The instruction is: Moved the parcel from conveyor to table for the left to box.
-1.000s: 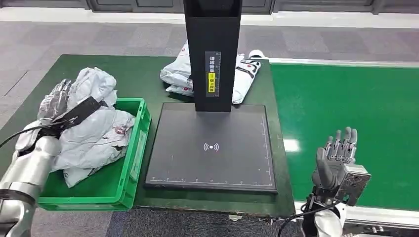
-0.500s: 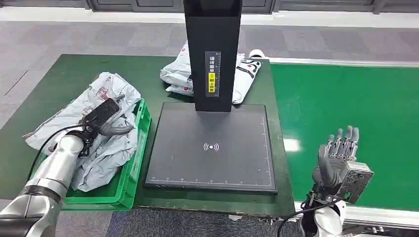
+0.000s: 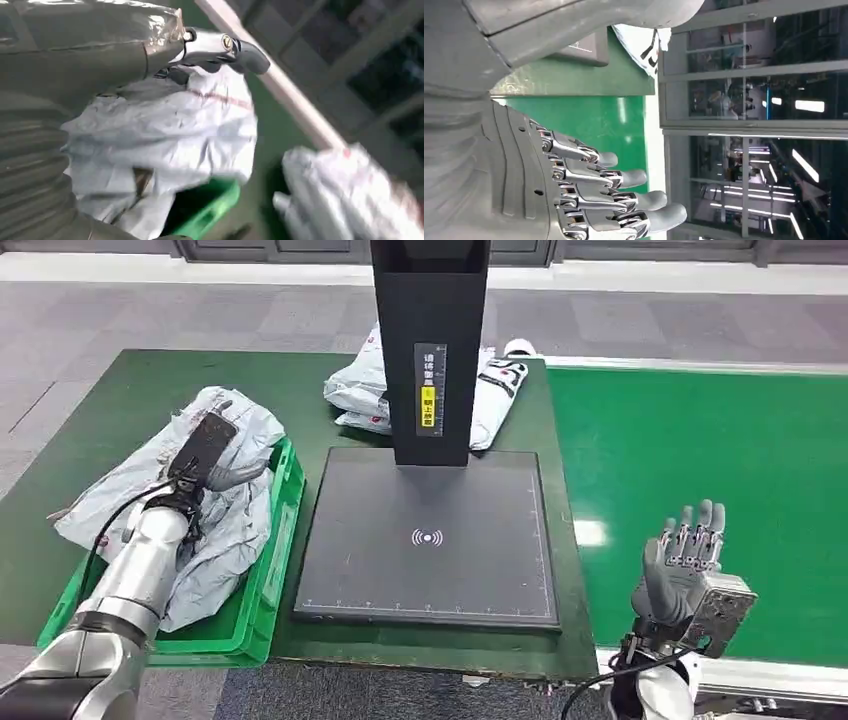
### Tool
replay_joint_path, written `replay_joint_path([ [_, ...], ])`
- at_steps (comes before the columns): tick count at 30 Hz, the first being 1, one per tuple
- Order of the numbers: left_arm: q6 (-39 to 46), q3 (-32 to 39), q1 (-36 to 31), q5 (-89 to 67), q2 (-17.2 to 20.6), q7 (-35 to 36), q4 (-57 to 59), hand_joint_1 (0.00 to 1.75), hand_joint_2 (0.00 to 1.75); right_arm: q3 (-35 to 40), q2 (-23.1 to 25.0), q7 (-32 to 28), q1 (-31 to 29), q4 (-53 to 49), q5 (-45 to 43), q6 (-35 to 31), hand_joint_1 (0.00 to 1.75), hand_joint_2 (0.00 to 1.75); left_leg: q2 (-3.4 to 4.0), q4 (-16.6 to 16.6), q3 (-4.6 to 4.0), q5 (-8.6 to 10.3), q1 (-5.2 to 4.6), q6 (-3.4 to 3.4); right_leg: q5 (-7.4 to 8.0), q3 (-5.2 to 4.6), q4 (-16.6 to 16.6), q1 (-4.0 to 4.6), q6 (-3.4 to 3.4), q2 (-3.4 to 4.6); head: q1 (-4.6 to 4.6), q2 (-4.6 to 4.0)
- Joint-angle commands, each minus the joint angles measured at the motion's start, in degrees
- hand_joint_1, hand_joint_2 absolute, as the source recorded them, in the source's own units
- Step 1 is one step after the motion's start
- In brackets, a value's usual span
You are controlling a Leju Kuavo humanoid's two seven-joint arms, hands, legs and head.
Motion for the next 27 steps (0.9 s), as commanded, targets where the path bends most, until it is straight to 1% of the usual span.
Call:
replay_joint_path([
  [1, 30.7, -2.1, -9.0, -24.8, 1.5, 6.9, 8.9, 0.00, 1.75, 2.0, 0.6, -0.5, -2.4, 3.4, -0.1, -1.5, 0.00, 1.75, 0.08, 0.1, -0.19, 0.03, 0.12, 0.01, 0.07, -0.14, 0.0, 0.13, -0.04, -0.12, 0.00, -0.02],
  [2, 30.7, -0.9, -9.0, -25.9, 1.5, 6.6, 8.9, 0.00, 1.75, 2.1, 0.5, -0.6, -2.4, 3.6, -0.3, -1.6, 0.00, 1.75, 0.13, 0.1, -0.21, 0.06, 0.13, 0.00, 0.10, -0.16, 0.0, 0.15, -0.06, -0.12, 0.00, 0.00],
  [3, 30.7, 2.1, -7.7, -33.2, 1.4, 8.9, 5.2, 0.00, 1.75, 2.2, 0.3, -0.6, -2.4, 3.9, -0.5, -1.6, 0.00, 1.75, 0.21, 0.0, -0.20, 0.08, 0.14, 0.01, 0.13, -0.18, -0.1, 0.17, -0.08, -0.11, -0.02, -0.02],
  [4, 30.7, 5.7, -6.9, -38.4, 0.0, 8.0, 3.8, 0.00, 1.75, 2.1, 0.4, -1.0, -2.3, 4.2, -0.8, -1.9, 0.00, 1.75, 0.17, 0.0, -0.14, 0.04, 0.10, 0.01, 0.08, -0.12, 0.0, 0.12, -0.06, -0.08, 0.00, -0.02],
  [5, 30.7, 6.8, -7.0, -37.6, -0.8, 6.3, 3.7, 0.00, 1.75, 2.0, 0.6, -1.2, -2.1, 4.5, -1.0, -1.9, 0.00, 1.75, 0.18, 0.0, -0.14, 0.07, 0.12, 0.02, 0.11, -0.09, -0.1, 0.15, -0.07, -0.14, 0.00, 0.00],
  [6, 30.7, 7.9, -7.3, -34.2, -2.1, 2.5, 4.5, 0.00, 1.75, 1.9, 0.6, -1.5, -2.1, 4.8, -1.2, -1.8, 0.00, 1.75, 0.26, -0.1, -0.12, 0.07, 0.16, 0.04, 0.16, -0.05, -0.2, 0.20, -0.07, -0.08, -0.02, 0.00],
  [7, 30.4, 7.9, -7.4, -31.5, -3.0, 0.6, 4.9, 0.00, 1.75, 2.1, 0.7, -1.9, -2.0, 5.1, -1.3, -1.7, 0.00, 1.75, 0.33, -0.1, -0.09, 0.06, 0.12, 0.03, 0.15, -0.07, -0.2, 0.15, -0.05, 0.02, 0.00, -0.02],
  [9, 30.5, 7.8, -7.4, -31.5, -3.2, 0.6, 4.9, 0.00, 1.75, 2.1, 0.7, -2.0, -2.1, 5.1, -1.3, -1.7, 0.00, 1.75, 0.04, 0.0, -0.13, 0.05, 0.09, 0.04, 0.06, -0.01, -0.1, 0.10, -0.01, -0.18, 0.00, 0.00],
  [11, 30.5, 7.4, -7.3, -30.1, -3.4, 0.1, 4.6, 0.00, 1.75, 2.2, 0.7, -2.1, -2.2, 5.3, -1.3, -1.7, 0.00, 1.75, 0.10, 0.0, -0.14, 0.05, 0.10, 0.03, 0.07, -0.05, -0.1, 0.11, -0.02, -0.15, 0.00, -0.02],
  [13, 30.7, 6.3, -5.6, -23.4, -3.8, -5.0, 0.6, 0.00, 1.75, 3.5, 0.4, -2.9, -2.8, 6.2, -0.7, -1.3, 0.00, 1.75, 0.27, -0.1, -0.13, 0.11, 0.15, 0.07, 0.18, -0.02, -0.3, 0.19, -0.05, -0.20, -0.02, -0.02],
  [15, 30.7, 7.1, -3.6, -20.9, -5.2, -8.2, -3.4, 0.00, 1.75, 4.9, 0.4, -4.3, -3.9, 7.5, 0.4, -1.5, 0.00, 1.75, 0.19, -0.1, -0.15, 0.10, 0.15, 0.05, 0.15, -0.03, -0.2, 0.18, -0.06, -0.22, 0.00, -0.02],
  [16, 27.4, 5.4, -1.9, -12.5, -6.9, -11.8, -6.3, 0.00, 1.75, 6.3, 0.6, -4.9, -5.1, 8.7, 1.0, -2.0, 0.00, 1.75, 0.24, -0.1, -0.14, 0.07, 0.12, 0.04, 0.13, -0.06, -0.2, 0.14, -0.05, -0.12, -0.02, -0.02],
  [17, 22.8, 3.3, -0.9, -8.7, -8.0, -13.0, -8.1, 0.00, 1.75, 7.4, 0.5, -6.1, -5.9, 9.1, 3.4, -3.9, 0.00, 1.75, 0.18, -0.1, -0.13, 0.06, 0.08, 0.03, 0.11, -0.06, -0.1, 0.10, -0.03, -0.09, -0.02, 0.00],
  [18, 19.5, 1.4, 0.3, -4.9, -9.5, -13.4, -10.1, 0.00, 1.75, 8.7, 0.6, -6.4, -6.7, 9.3, 4.5, -4.5, 0.00, 1.75, 0.19, -0.1, -0.14, 0.05, 0.11, 0.03, 0.12, -0.06, -0.1, 0.12, -0.03, -0.08, 0.00, -0.02],
  [19, 14.2, -2.0, 0.6, -1.2, -11.5, -12.7, -10.6, 0.00, 1.75, 10.4, 1.0, -6.2, -7.9, 9.4, 6.7, -5.4, 0.00, 1.75, 0.20, -0.1, -0.15, 0.06, 0.10, 0.04, 0.13, -0.06, -0.2, 0.12, -0.03, -0.09, 0.00, -0.02],
  [20, 10.4, -3.9, 0.4, 2.1, -13.5, -12.7, -10.2, 0.00, 1.75, 11.7, 1.4, -5.7, -8.9, 9.6, 9.7, -7.1, 0.00, 1.75, 0.08, 0.0, -0.16, 0.03, 0.06, 0.03, 0.05, -0.09, -0.1, 0.07, -0.01, -0.08, -0.02, 0.00],
  [21, 8.8, -5.3, 0.0, 4.3, -15.4, -12.6, -9.3, 0.00, 1.75, 12.7, 1.8, -5.0, -9.9, 9.9, 10.6, -7.3, 0.00, 1.75, 0.09, 0.0, -0.13, 0.06, 0.07, 0.05, 0.08, -0.05, -0.1, 0.08, -0.02, -0.16, -0.02, -0.02],
  [22, 6.6, -7.6, -1.2, 7.6, -17.7, -13.1, -6.6, 0.00, 1.75, 14.4, 1.9, -4.3, -11.6, 11.2, 12.2, -8.7, 0.00, 1.75, -0.05, 0.0, -0.22, 0.11, 0.08, 0.07, 0.09, -0.06, -0.1, 0.09, 0.00, -0.35, -0.02, -0.02],
  [23, 6.0, -9.1, -1.8, 10.6, -19.3, -14.1, -5.1, 0.00, 1.75, 15.8, 1.6, -3.9, -12.8, 12.3, 12.1, -9.3, 0.00, 1.75, -0.23, 0.1, -0.29, 0.10, 0.07, 0.07, 0.05, -0.09, -0.1, 0.08, 0.02, -0.42, -0.02, -0.02],
  [24, 6.9, -11.0, -2.4, 11.3, -20.2, -14.8, -3.8, 0.00, 1.75, 16.8, 1.3, -3.4, -14.0, 13.6, 11.1, -9.4, 0.00, 1.75, -0.15, 0.1, -0.29, 0.12, 0.09, 0.07, 0.09, -0.09, -0.1, 0.10, 0.00, -0.40, -0.02, -0.02],
  [25, 6.2, -12.5, -2.8, 13.7, -21.6, -15.9, -2.8, 0.00, 1.75, 18.0, 0.9, -3.8, -15.1, 15.1, 10.3, -10.0, 0.00, 1.75, -0.05, 0.1, -0.28, 0.11, 0.10, 0.09, 0.12, -0.11, -0.1, 0.13, 0.01, -0.33, -0.02, -0.02],
  [27, 6.0, -14.9, -3.5, 16.0, -22.9, -16.6, -1.8, 0.00, 1.75, 19.5, 0.6, -3.5, -15.6, 16.1, 8.7, -10.1, 0.00, 1.75, -0.26, 0.2, -0.44, 0.17, 0.12, 0.19, 0.15, -0.09, -0.1, 0.14, 0.09, -0.49, 0.00, -0.02],
])
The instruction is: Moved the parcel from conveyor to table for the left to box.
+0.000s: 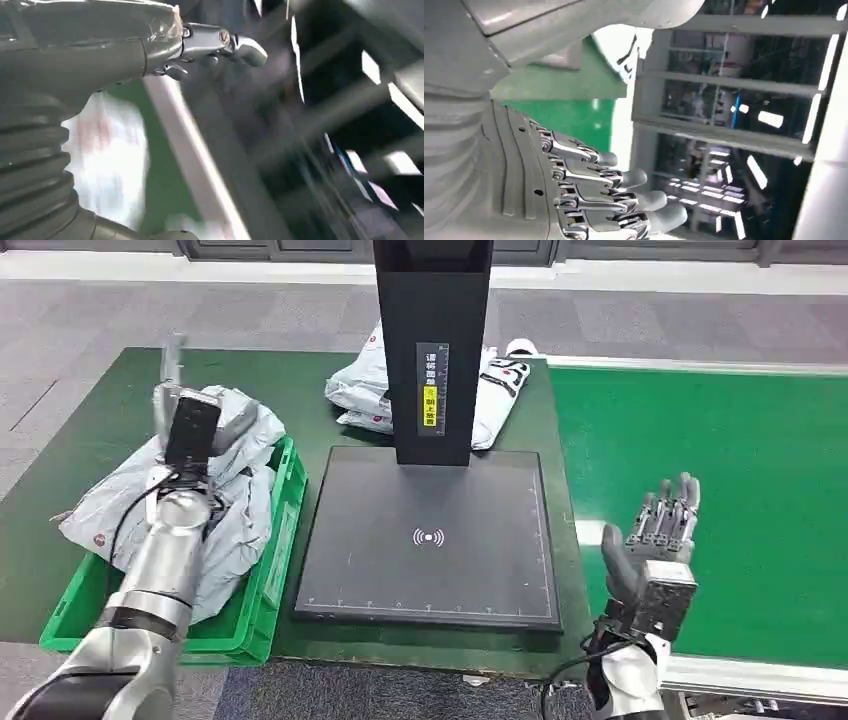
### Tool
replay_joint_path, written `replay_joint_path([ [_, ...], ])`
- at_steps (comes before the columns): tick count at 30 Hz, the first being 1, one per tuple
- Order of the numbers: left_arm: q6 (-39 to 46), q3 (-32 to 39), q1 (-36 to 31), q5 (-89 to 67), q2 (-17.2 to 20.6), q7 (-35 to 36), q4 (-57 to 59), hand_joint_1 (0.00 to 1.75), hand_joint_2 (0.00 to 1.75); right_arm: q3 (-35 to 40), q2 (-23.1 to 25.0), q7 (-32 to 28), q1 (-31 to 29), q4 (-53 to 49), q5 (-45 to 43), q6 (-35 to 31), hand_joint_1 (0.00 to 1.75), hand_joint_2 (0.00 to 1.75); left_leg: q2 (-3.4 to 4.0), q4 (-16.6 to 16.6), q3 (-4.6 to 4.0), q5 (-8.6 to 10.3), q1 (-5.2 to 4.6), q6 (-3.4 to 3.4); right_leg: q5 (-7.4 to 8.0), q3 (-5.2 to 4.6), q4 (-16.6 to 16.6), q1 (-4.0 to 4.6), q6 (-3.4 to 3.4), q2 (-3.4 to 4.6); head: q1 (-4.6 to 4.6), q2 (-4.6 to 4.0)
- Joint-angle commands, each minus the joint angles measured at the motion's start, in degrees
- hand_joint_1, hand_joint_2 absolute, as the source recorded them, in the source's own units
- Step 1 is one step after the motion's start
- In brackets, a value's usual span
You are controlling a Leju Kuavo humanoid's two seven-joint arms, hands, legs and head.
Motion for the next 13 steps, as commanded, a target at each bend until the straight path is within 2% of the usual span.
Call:
replay_joint_path([
  [1, -4.0, -16.0, -3.5, 13.0, -12.5, -3.7, 5.9, 0.00, 1.75, 12.5, -0.5, 1.5, -9.7, 11.5, -1.9, -3.3, 0.00, 1.75, 0.05, 0.1, -0.12, 0.05, 0.05, 0.09, 0.10, -0.01, -0.1, 0.06, 0.06, -0.16, 0.02, -0.02],
  [4, -3.9, -16.2, -3.7, 13.1, -12.3, -3.7, 5.8, 0.00, 1.75, 12.7, -0.5, 1.4, -9.4, 11.4, -1.9, -3.5, 0.00, 1.75, 0.13, 0.1, -0.18, 0.06, 0.06, 0.11, 0.16, -0.04, -0.1, 0.04, 0.13, -0.21, 0.02, 0.00],
  [5, -4.0, -16.4, -3.6, 13.4, -11.9, -3.5, 5.5, 0.00, 1.75, 12.9, -0.7, 1.4, -9.3, 11.2, -2.1, -3.6, 0.00, 0.00, 0.20, 0.1, -0.13, 0.02, 0.03, 0.08, 0.13, -0.05, 0.0, -0.01, 0.11, -0.08, 0.02, 0.00],
  [6, -5.2, -16.3, -3.8, 16.1, -12.4, -3.0, 5.7, 0.00, 1.75, 13.6, -0.9, 1.7, -9.4, 11.2, -2.3, -3.9, 0.00, 0.00, 0.26, 0.1, -0.12, 0.02, 0.07, 0.08, 0.16, -0.03, -0.1, 0.03, 0.10, -0.06, 0.02, 0.00],
  [7, -5.8, -17.6, -4.5, 16.8, -13.1, -2.5, 7.1, 0.00, 1.75, 13.8, -0.6, 1.7, -9.4, 11.7, -2.8, -4.7, 0.00, 1.75, 0.21, 0.2, -0.13, 0.00, 0.04, 0.07, 0.13, -0.05, 0.0, 0.01, 0.09, -0.03, 0.02, -0.02],
  [13, -5.1, -18.1, -4.7, 16.9, -14.0, -3.0, 8.1, 0.00, 1.75, 14.1, -0.3, 1.8, -9.3, 12.3, -2.9, -4.9, 0.00, 1.75, 0.16, 0.1, -0.20, 0.05, 0.04, 0.09, 0.16, -0.14, -0.1, 0.06, 0.11, -0.07, 0.00, 0.00],
])
